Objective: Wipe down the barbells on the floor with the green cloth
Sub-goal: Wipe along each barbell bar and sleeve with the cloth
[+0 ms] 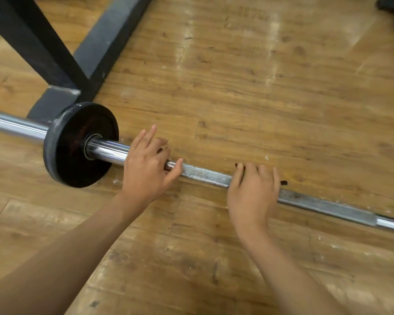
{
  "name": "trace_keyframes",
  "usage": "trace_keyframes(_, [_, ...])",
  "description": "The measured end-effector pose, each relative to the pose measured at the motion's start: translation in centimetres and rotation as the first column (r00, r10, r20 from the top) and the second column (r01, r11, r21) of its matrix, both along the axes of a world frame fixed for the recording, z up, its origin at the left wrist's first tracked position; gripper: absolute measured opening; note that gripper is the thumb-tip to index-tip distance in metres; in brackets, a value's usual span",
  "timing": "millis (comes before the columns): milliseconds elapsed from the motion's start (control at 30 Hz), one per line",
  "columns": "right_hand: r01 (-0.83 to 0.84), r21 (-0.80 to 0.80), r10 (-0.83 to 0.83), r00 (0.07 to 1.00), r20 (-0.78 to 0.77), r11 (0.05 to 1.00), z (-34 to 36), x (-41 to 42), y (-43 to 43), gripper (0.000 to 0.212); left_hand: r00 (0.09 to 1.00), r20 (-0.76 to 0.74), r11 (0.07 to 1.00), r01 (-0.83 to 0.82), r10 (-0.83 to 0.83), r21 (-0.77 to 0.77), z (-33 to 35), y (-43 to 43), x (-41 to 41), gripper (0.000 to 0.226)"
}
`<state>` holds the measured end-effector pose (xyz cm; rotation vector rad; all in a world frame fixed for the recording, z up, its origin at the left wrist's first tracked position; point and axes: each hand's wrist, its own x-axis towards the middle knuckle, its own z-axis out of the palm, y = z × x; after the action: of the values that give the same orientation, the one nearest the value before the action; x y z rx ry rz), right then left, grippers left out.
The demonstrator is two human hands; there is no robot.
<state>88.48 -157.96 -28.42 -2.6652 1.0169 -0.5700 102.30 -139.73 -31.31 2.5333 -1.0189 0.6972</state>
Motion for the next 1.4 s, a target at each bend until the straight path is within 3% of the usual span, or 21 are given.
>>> trace_keyframes(100, [-0.287,-0.091,0.283,0.958,-0.052,0.954,-0.2,-0.9,0.3,0.040,1.000,-0.004,0.999,0.020,-0.020,0.034,0.0,0.4,-0.1,0.058])
trace_keyframes(167, [-0.250,-0.133,0.243,0.968,-0.061,0.959,-0.3,-3.2,-2.8,0.034,1.000,-0.011,1.000,0.013,-0.013,0.018,0.2,0.6,-0.4,0.059])
trace_keyframes(300, [0.096,-0.015,-0.096,0.995,-0.011,0.995,-0.4,-3.8,-3.3,0.034,0.998,0.002,0.998,-0.060,0.060,-0.031,0.0,-0.1,-0.9,0.044])
trace_keyframes(333, [0.099,-0.003,-0.099,0.995,-0.007,0.995,-0.4,-2.1,-1.7,0.036,0.998,-0.001,0.997,-0.066,0.066,-0.030,-0.1,-0.1,-0.9,0.042])
trace_keyframes(467, [-0.243,-0.004,0.243,0.970,0.020,0.970,-0.5,-0.8,0.3,0.037,0.999,-0.030,0.999,-0.024,0.025,0.021,0.3,0.8,-1.2,0.045])
trace_keyframes(567, [-0.139,-0.105,0.138,0.990,-0.013,0.985,-0.5,-6.0,-3.2,0.033,0.998,-0.029,0.998,-0.058,0.059,0.023,0.5,0.8,-1.9,0.047])
trace_keyframes(667, [0.019,-0.065,-0.020,1.000,-0.007,0.998,-0.2,-5.0,-2.5,0.029,0.992,-0.028,0.993,-0.119,0.120,0.012,0.6,0.5,-2.7,0.048])
trace_keyframes(700, [0.019,-0.057,-0.020,1.000,-0.009,0.998,-0.2,-3.1,-1.2,0.027,0.990,-0.035,0.991,-0.133,0.134,0.021,0.7,0.5,-2.9,0.047])
trace_keyframes(767, [-0.145,-0.060,0.142,0.989,-0.048,0.988,0.4,-0.3,1.8,0.016,0.988,-0.066,0.989,-0.133,0.137,0.057,1.0,0.6,-3.2,0.048])
trace_keyframes(833, [-0.369,-0.089,0.363,0.929,-0.076,0.925,0.6,-0.1,2.3,0.005,0.986,-0.104,0.989,-0.124,0.133,0.085,1.4,0.8,-3.4,0.050])
trace_keyframes(900, [-0.534,-0.058,0.523,0.841,-0.140,0.844,1.1,-2.6,-0.2,0.017,0.984,-0.127,0.989,-0.116,0.127,0.089,1.5,1.3,-3.8,0.051])
trace_keyframes(967, [-0.654,-0.143,0.627,0.755,-0.191,0.743,1.3,-5.6,-3.5,0.032,0.981,-0.143,0.990,-0.123,0.131,0.065,1.2,1.7,-4.7,0.052])
trace_keyframes(1033, [-0.708,-0.181,0.660,0.703,-0.264,0.682,1.3,-6.7,-4.9,0.029,0.975,-0.167,0.989,-0.145,0.149,0.034,0.9,1.9,-5.8,0.052])
trace_keyframes(1100, [-0.706,-0.119,0.652,0.695,-0.302,0.698,0.7,-5.2,-3.2,0.013,0.967,-0.188,0.985,-0.171,0.172,0.019,1.1,2.2,-6.8,0.054])
trace_keyframes(1200, [-0.697,-0.087,0.653,0.702,-0.285,0.712,0.1,-3.0,0.0,0.017,0.966,-0.221,0.991,-0.130,0.134,0.034,1.5,3.1,-7.9,0.060])
trace_keyframes(1300, [-0.796,-0.107,0.761,0.602,-0.241,0.596,0.4,-6.1,-3.0,0.033,0.967,-0.240,0.991,-0.062,0.089,0.118,2.1,4.6,-8.1,0.063])
trace_keyframes(1400, [-0.869,-0.140,0.827,0.495,-0.266,0.475,1.4,-9.8,-6.8,0.043,0.977,-0.211,0.994,-0.004,0.028,0.112,3.1,5.9,-7.3,0.049])
